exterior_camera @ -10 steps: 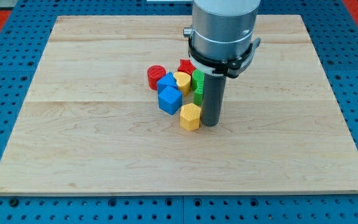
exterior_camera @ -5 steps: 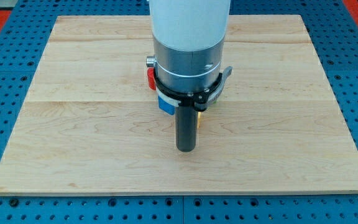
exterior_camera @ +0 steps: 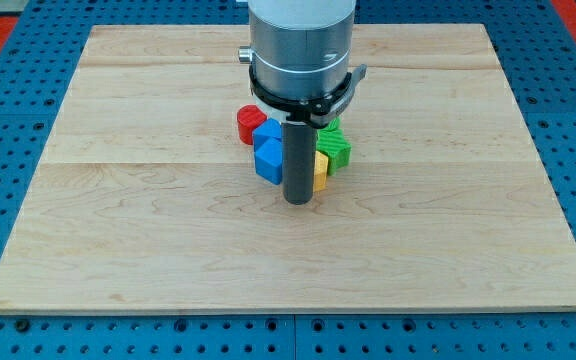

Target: Move yellow hexagon to the group of blocks

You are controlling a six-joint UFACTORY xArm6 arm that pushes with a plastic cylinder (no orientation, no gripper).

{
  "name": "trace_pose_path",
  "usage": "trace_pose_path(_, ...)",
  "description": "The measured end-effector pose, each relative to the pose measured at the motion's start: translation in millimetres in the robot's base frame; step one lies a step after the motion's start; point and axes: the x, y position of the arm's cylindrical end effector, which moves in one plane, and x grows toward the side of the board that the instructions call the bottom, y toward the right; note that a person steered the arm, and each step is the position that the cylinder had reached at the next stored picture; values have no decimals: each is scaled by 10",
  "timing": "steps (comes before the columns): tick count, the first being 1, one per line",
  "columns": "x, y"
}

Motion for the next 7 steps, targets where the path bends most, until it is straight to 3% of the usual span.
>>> trace_pose_path(2, -3, 0)
trace_pose_path(4, 257, 141)
trace_pose_path(7, -164, 208)
